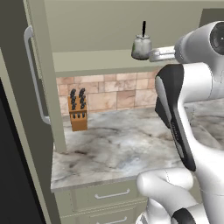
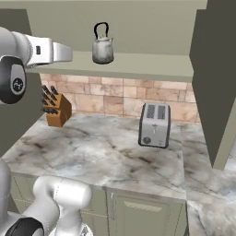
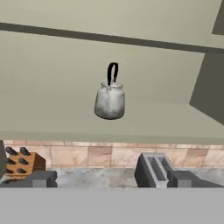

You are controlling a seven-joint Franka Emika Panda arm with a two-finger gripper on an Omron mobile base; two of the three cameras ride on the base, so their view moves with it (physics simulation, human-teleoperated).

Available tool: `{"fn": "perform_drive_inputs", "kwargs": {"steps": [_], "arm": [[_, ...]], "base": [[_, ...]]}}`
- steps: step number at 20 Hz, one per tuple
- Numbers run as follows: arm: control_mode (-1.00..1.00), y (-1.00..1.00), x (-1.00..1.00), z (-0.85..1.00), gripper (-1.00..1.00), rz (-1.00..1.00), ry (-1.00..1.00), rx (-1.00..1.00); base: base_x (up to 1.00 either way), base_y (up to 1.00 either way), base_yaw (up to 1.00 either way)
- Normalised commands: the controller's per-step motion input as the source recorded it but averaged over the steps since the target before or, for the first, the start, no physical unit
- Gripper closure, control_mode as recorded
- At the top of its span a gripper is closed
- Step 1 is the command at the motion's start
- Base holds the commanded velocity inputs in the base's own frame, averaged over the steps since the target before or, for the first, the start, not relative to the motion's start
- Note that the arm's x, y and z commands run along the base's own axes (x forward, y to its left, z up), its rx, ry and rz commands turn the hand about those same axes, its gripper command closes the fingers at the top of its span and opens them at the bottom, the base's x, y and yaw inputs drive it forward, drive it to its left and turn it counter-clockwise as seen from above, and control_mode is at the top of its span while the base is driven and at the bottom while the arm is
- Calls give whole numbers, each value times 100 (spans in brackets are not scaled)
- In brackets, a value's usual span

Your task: Open the cabinet, pick the kettle from the cabinet, and place it in the sink.

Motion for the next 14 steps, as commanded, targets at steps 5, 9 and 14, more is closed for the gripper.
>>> {"fn": "perform_drive_inputs", "kwargs": {"steps": [5,9,14], "arm": [[-100,5,32,0,-100,0,-8,0],[-100,0,39,0,-100,-3,-2,0],[-100,-1,33,6,-100,0,-3,3]], "base": [[0,0,0],[0,0,0],[0,0,0]]}}
